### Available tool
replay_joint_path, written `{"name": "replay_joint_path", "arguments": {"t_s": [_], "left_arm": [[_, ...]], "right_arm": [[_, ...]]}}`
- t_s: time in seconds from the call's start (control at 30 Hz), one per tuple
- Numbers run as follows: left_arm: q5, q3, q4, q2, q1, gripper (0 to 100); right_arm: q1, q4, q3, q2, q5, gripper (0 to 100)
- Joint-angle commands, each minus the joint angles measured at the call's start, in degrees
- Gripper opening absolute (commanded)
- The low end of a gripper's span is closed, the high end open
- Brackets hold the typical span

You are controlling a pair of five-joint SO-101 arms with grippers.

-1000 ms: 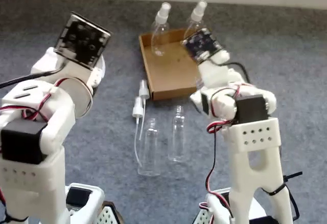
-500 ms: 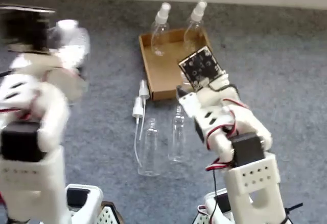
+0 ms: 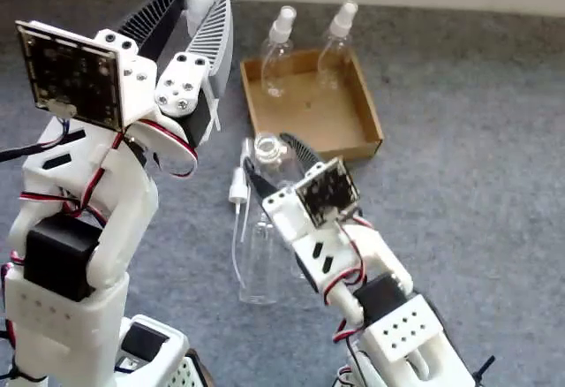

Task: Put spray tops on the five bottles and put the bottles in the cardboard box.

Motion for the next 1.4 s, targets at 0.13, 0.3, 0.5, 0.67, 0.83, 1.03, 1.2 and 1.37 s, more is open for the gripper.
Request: {"name": "replay_joint_path", "arguments": {"t_s": [0.13,0.3,0.5,0.67,0.83,1.03,1.2,1.37], "left_arm": [[0.8,7.4,-6.8,-0.1,9.5,0],[0.8,11.6,-12.0,-0.1,11.5,0],[0.7,11.2,-12.0,-0.5,11.9,0],[0.8,7.0,-9.2,-0.6,11.9,0],[0.7,5.5,-5.4,-0.7,14.6,0],[0.4,7.3,-5.5,-1.5,15.5,0],[0.4,12.2,-5.5,-1.9,15.4,0],[0.4,17.3,-5.4,-2.0,12.3,0]], "right_arm": [[-0.5,-2.2,7.4,-13.9,-0.4,0.4],[-0.3,-2.2,9.5,-16.7,-0.3,0.4],[-0.4,-2.2,9.5,-16.7,-0.2,0.4],[-0.2,-2.1,9.5,-16.7,-0.2,0.4],[-0.2,-2.1,9.5,-16.7,-0.2,0.4],[-0.2,0.2,9.4,-16.7,-0.3,0.4],[-0.2,1.3,9.2,-16.7,-0.4,0.4],[-0.2,1.4,9.2,-16.8,-0.4,0.4]]}}
